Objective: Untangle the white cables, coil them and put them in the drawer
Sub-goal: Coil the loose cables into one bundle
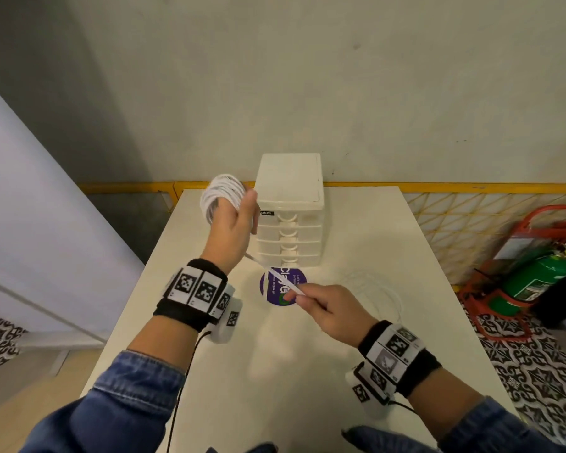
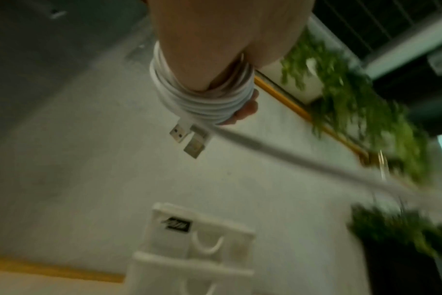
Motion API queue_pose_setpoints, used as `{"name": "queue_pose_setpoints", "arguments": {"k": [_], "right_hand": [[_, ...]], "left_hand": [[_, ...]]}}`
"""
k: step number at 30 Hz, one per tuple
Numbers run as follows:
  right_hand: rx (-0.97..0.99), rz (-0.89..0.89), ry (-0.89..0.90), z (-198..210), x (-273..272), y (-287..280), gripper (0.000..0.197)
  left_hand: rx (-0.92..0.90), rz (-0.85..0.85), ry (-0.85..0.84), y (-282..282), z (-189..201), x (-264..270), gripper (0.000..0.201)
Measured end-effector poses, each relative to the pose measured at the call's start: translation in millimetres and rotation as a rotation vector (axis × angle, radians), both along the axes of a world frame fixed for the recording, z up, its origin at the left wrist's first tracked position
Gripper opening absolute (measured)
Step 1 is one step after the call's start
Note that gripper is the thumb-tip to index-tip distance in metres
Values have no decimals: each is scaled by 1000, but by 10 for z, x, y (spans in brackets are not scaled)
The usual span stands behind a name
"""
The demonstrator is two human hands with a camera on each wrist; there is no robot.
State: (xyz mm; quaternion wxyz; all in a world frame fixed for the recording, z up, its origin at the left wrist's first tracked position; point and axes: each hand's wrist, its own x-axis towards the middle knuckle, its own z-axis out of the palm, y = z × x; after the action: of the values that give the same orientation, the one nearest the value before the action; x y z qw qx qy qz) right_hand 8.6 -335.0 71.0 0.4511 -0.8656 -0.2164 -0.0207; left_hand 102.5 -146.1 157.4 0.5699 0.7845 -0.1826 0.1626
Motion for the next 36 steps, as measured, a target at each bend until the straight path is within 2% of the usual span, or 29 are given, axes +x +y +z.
{"name": "queue_pose_setpoints", "arguments": {"k": [1, 3, 7, 10, 12, 14, 16, 20, 22, 25, 29, 33, 36], "right_hand": [[18, -3, -28, 70, -16, -3, 21], [64, -10, -89, 214, -33, -10, 19], [92, -63, -201, 457, 71, -67, 28], [36, -145, -291, 567, 234, -152, 33], [68, -201, -308, 573, 371, -226, 26], [93, -226, -269, 532, 486, -271, 18], [99, -215, -201, 464, 552, -280, 19], [191, -187, -52, 242, 507, -215, 26], [221, -200, 17, 80, 452, -170, 26], [143, -191, 129, -202, 344, -119, 24], [24, -106, 278, -480, 93, -115, 16], [-8, -43, 186, -352, 3, -61, 26], [-53, 35, 27, -94, -30, 13, 30]], "left_hand": [[132, -18, 11, 13, -108, -4, 49], [265, -104, 74, 31, -301, -41, 57], [244, -326, 339, -49, -516, -242, 82], [70, -580, 488, -169, -509, -411, 93], [-42, -688, 583, -252, -466, -479, 94], [-174, -765, 675, -328, -420, -534, 86], [-363, -839, 757, -385, -364, -557, 73], [-656, -933, 768, -417, -269, -530, 62], [-763, -939, 743, -412, -208, -518, 59], [-922, -865, 640, -360, -85, -434, 52], [-1034, -599, 514, -198, 60, -203, 45], [-1021, -365, 496, -49, -84, -19, 42], [-893, -273, 527, -29, -255, 10, 39]]}}
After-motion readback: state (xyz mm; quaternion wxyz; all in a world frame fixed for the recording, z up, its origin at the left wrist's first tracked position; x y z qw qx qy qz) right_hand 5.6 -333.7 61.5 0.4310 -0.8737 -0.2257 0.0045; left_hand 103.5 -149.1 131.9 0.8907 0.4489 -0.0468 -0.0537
